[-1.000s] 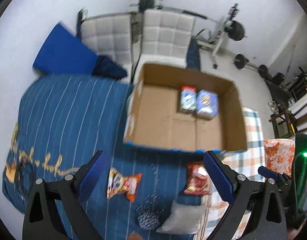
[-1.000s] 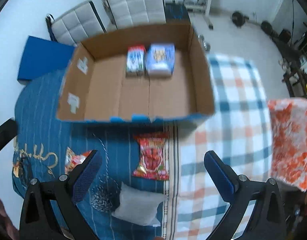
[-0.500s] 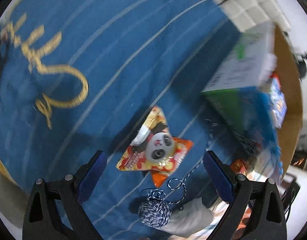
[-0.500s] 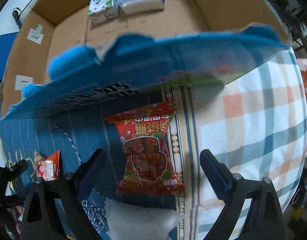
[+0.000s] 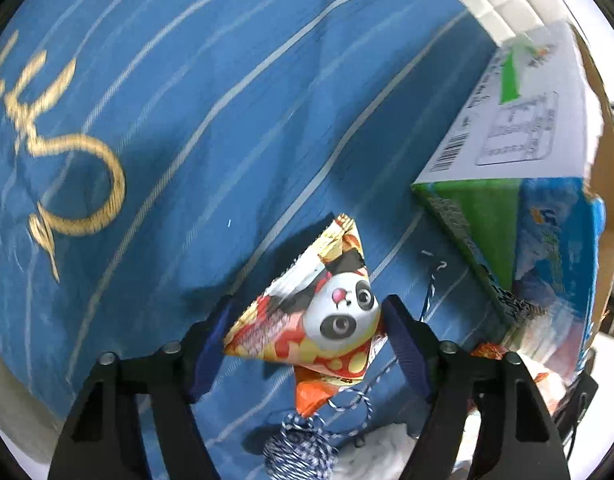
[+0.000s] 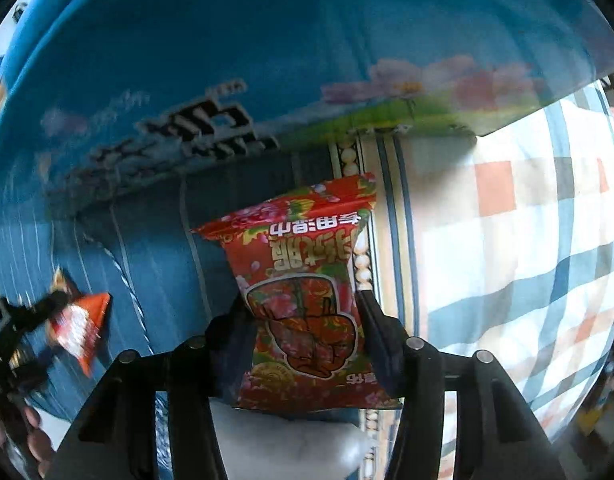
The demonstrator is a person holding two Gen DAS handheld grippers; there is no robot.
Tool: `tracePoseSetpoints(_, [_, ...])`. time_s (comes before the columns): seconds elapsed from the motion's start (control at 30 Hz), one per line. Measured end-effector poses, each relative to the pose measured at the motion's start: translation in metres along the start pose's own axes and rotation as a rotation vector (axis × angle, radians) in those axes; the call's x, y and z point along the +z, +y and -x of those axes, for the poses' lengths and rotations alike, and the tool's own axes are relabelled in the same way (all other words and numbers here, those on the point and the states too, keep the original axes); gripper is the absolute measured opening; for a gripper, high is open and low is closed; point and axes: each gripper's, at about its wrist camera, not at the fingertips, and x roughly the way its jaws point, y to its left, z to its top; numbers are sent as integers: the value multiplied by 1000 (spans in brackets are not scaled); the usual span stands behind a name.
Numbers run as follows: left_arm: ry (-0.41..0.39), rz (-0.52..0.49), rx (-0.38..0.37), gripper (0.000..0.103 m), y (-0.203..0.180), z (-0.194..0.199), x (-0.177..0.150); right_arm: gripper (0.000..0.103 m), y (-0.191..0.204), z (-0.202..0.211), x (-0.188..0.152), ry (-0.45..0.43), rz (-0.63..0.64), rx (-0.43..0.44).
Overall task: Organize soft objects
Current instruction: 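Grasp the panda snack bag with the left tool while the right tool grasps the red snack bag, then carry both snack bags into the box beside the carton and tissue pack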
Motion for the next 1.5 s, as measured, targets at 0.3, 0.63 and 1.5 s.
tracePoseSetpoints(0.3, [-88, -382, 165, 66, -48, 2, -15, 51, -7, -4, -30, 71, 138, -92])
tracePoseSetpoints(0.63, [-24, -347, 172, 75, -46, -5, -5, 68, -18, 1, -31, 39, 48, -68])
tracePoseSetpoints(1.5, [-162, -570, 269, 42, -83, -37, -162, 46, 29, 8, -28, -50, 137, -95])
